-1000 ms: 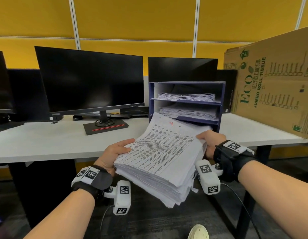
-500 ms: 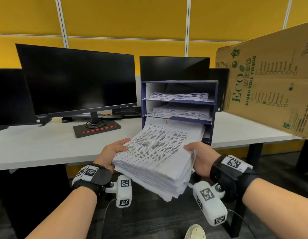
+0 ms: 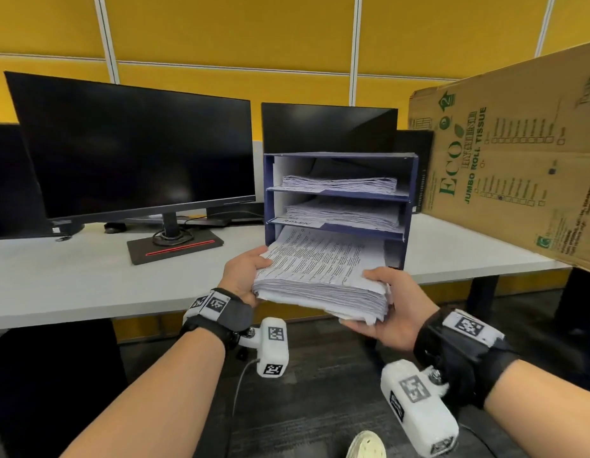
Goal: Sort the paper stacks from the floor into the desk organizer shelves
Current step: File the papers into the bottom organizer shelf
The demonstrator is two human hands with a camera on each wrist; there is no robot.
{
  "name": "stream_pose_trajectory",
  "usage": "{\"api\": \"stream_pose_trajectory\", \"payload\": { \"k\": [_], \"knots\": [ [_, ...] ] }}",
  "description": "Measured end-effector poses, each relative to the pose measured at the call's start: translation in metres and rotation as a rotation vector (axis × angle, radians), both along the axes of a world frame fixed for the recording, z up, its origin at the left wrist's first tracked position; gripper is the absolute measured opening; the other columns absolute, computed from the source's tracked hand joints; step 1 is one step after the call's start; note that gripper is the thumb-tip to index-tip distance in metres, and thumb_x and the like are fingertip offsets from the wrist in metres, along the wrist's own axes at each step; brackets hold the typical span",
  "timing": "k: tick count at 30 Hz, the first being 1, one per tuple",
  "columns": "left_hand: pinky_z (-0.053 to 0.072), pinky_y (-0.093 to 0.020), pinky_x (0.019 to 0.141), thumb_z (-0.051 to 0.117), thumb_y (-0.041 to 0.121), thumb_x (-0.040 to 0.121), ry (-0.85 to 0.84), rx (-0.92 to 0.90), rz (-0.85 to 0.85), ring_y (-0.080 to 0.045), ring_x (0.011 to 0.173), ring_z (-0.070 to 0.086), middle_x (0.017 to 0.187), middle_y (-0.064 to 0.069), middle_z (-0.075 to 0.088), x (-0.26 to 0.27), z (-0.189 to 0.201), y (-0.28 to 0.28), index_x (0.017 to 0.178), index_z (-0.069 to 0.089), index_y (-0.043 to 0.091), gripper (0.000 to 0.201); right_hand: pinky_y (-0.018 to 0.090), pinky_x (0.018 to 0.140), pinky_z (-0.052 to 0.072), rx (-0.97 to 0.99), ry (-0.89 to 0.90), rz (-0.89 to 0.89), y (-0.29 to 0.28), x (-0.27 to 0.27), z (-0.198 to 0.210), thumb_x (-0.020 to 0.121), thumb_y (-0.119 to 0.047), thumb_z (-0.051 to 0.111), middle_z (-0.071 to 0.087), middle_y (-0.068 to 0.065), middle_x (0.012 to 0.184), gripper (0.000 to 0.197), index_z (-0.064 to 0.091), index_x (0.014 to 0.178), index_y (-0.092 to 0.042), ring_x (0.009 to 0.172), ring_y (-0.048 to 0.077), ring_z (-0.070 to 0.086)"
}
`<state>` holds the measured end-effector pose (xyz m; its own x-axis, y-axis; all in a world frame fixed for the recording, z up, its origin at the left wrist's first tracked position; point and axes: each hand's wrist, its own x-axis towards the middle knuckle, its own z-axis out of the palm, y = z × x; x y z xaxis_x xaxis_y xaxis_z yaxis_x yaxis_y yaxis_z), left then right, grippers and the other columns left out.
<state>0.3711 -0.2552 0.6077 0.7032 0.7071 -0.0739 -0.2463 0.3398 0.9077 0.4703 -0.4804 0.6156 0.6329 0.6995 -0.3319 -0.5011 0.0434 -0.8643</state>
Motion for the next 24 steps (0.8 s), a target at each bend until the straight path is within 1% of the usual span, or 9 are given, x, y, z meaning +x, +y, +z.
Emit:
{"api": "stream_pose_trajectory", "payload": {
  "k": [2,5,8,9,11,13,16,20,24],
  "knots": [
    [0.054,-0.055,0.083,0.05,-0.008,0.088,0.042,-0.005,0.004,-0.043,0.1,0.065,0.114,-0.022,0.064,0.012,0.004,-0.003,0.112,0.059,0.014,0.034,0.034,0.054,0.058,0.016,0.032,0.002,-0.001,0.003,0.002,0.095,-0.015,0.05,0.068,0.019,0.109,0.025,0.056,0.117,-0.006,0.082,0.034,0.07],
    [0.057,-0.054,0.078,0.056,-0.008,0.086,0.115,0.035,0.053,-0.041,0.098,0.065,0.106,-0.021,0.065,0.027,0.012,-0.005,0.1,0.061,0.011,0.024,0.029,0.042,0.054,0.0,0.014,-0.13,0.008,0.018,0.004,0.095,-0.002,0.047,0.058,0.019,0.125,0.029,0.05,0.124,-0.003,0.088,0.035,0.063],
    [0.055,-0.054,0.086,0.068,0.007,0.084,0.265,0.184,0.119,-0.034,0.096,0.066,0.103,-0.019,0.067,0.036,0.014,-0.004,0.107,0.064,-0.001,0.025,0.029,0.042,0.055,-0.002,-0.037,-0.234,0.02,0.027,0.01,0.092,0.006,0.046,0.047,0.02,0.136,0.032,0.045,0.124,0.0,0.104,0.039,0.059],
    [0.058,-0.051,0.079,0.07,0.015,0.085,0.311,0.227,0.129,-0.033,0.09,0.066,0.098,-0.016,0.067,0.035,0.015,-0.004,0.103,0.064,0.001,0.024,0.029,0.043,0.056,-0.005,-0.062,-0.248,0.023,0.027,0.011,0.092,0.007,0.045,0.048,0.021,0.133,0.032,0.045,0.123,-0.001,0.107,0.039,0.058],
    [0.059,-0.038,0.06,0.067,0.027,0.088,0.367,0.246,0.133,-0.028,0.074,0.065,0.088,-0.012,0.065,0.029,0.016,-0.005,0.09,0.059,0.008,0.021,0.029,0.044,0.056,-0.005,-0.04,-0.272,0.025,0.026,0.012,0.093,0.007,0.046,0.051,0.02,0.125,0.031,0.046,0.123,-0.001,0.092,0.038,0.061],
    [0.051,-0.025,0.045,0.067,0.033,0.088,0.402,0.241,0.143,-0.021,0.054,0.058,0.078,-0.01,0.063,0.022,0.016,0.001,0.087,0.058,0.009,0.026,0.031,0.042,0.056,0.011,0.0,-0.284,0.026,0.026,0.01,0.093,0.004,0.049,0.049,0.018,0.132,0.026,0.046,0.118,-0.001,0.082,0.036,0.061],
    [0.039,-0.015,0.034,0.071,0.021,0.086,0.33,0.199,0.152,-0.011,0.038,0.045,0.076,-0.012,0.064,0.015,0.015,0.009,0.086,0.062,0.002,0.021,0.031,0.042,0.056,0.035,0.016,-0.281,0.025,0.026,0.007,0.095,0.002,0.048,0.05,0.019,0.133,0.034,0.044,0.128,0.0,0.084,0.036,0.063],
    [0.038,-0.013,0.033,0.073,0.007,0.084,0.223,0.196,0.269,-0.01,0.037,0.041,0.066,-0.011,0.059,0.019,0.024,0.005,0.078,0.064,-0.002,0.013,0.035,0.047,0.058,0.111,0.066,-0.28,0.025,0.026,0.018,0.095,0.003,0.049,0.044,0.018,0.135,0.034,0.044,0.128,-0.002,0.085,0.038,0.06],
    [0.043,-0.018,0.041,0.075,0.008,0.081,0.217,0.284,0.346,-0.014,0.04,0.043,0.065,-0.011,0.063,0.032,0.028,0.004,0.082,0.071,0.0,0.009,0.032,0.051,0.058,0.171,0.068,-0.295,0.031,0.03,0.024,0.096,0.003,0.045,0.039,0.021,0.141,0.043,0.037,0.138,-0.001,0.11,0.04,0.055]
  ]
}}
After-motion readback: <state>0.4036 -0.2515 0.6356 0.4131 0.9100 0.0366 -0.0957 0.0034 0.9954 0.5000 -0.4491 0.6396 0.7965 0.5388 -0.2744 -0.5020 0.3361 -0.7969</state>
